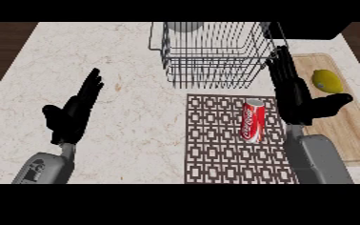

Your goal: Pick the can from the placemat and place it in the basket

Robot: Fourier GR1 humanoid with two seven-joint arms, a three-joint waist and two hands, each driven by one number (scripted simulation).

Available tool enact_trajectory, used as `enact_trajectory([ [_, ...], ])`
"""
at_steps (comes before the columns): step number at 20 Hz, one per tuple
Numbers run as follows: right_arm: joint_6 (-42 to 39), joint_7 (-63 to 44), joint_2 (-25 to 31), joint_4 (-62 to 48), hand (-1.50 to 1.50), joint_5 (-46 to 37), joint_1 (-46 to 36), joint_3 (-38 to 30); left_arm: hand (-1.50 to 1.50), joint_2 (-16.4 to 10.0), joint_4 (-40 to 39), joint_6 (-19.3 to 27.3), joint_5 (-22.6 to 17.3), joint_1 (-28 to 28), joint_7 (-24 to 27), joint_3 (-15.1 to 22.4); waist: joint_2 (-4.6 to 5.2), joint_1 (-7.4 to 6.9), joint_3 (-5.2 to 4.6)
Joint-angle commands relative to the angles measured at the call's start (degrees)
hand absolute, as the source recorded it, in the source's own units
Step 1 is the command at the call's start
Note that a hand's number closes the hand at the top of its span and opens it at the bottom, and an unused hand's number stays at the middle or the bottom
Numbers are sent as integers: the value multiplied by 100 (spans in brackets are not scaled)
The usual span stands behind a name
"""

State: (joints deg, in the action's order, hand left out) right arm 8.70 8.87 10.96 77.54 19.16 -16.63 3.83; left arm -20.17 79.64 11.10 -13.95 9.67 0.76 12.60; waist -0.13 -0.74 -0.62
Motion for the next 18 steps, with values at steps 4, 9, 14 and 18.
enact_trajectory([
  [4, 1514, -2610, 743, -149, 150, -933, -389, 151, 0, 70, 453, 357, -44, 2, 192, -376, -44, -27, 12],
  [9, 1232, -4002, 756, -443, 150, -1677, -978, 1384, 0, 395, 712, 345, -182, -13, 246, -230, 24, -361, 10],
  [14, 2238, -5303, 901, -671, -150, -2818, -1081, 1681, 0, 555, 815, 428, 6, -34, 255, 56, 29, -370, -15],
  [18, 1628, -6250, 1876, -950, -150, -3628, -1168, 1987, 0, 524, 801, 428, 37, -68, 264, 57, 46, -424, -80],
])
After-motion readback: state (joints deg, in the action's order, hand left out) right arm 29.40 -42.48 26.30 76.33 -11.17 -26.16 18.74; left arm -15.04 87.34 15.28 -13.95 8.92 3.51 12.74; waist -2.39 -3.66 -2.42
